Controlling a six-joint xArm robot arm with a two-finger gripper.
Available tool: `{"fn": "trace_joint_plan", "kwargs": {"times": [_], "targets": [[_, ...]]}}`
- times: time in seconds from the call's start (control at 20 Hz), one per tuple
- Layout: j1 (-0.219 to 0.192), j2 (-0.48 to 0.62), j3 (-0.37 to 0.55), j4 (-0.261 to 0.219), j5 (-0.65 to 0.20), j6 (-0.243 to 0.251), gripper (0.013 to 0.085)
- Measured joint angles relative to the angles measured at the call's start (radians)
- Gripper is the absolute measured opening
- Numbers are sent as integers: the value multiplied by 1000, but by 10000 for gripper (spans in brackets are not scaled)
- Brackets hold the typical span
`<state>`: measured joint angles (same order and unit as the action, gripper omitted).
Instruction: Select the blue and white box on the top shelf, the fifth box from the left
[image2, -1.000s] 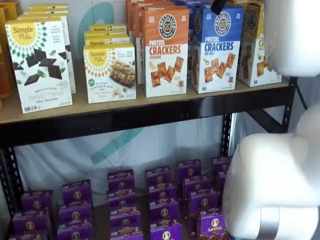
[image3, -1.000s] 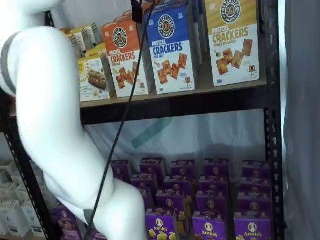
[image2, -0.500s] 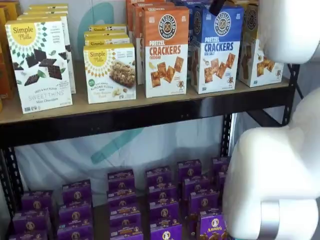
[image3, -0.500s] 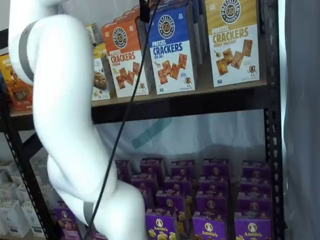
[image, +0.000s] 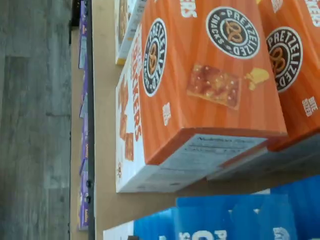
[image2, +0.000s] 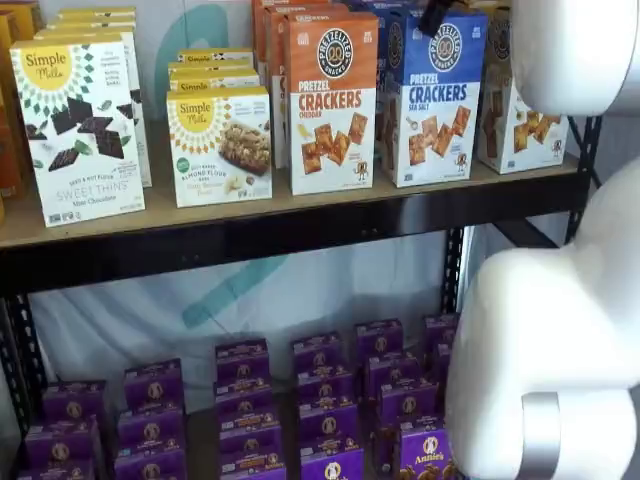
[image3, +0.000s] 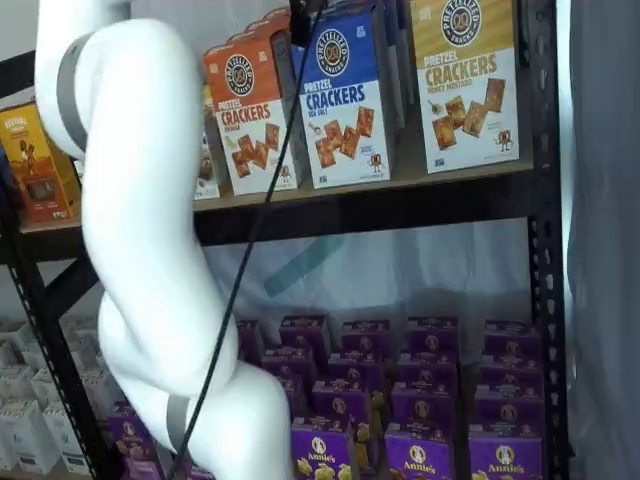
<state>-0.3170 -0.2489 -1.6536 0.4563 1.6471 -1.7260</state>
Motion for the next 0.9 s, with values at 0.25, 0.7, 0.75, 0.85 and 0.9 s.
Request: {"fn": "trace_joint_plan", "kwargs": {"times": [0.25,0.7,0.75,0.85,0.9], "targets": [[15,26,-14,-34,-8,-4,850],[51,85,-57,-120,32,-4,850],[55,89,-60,-130,35,-4,850],[64,103,-77,-153,58,-1,850],[68,109,-84,-163,69,0,850]]}}
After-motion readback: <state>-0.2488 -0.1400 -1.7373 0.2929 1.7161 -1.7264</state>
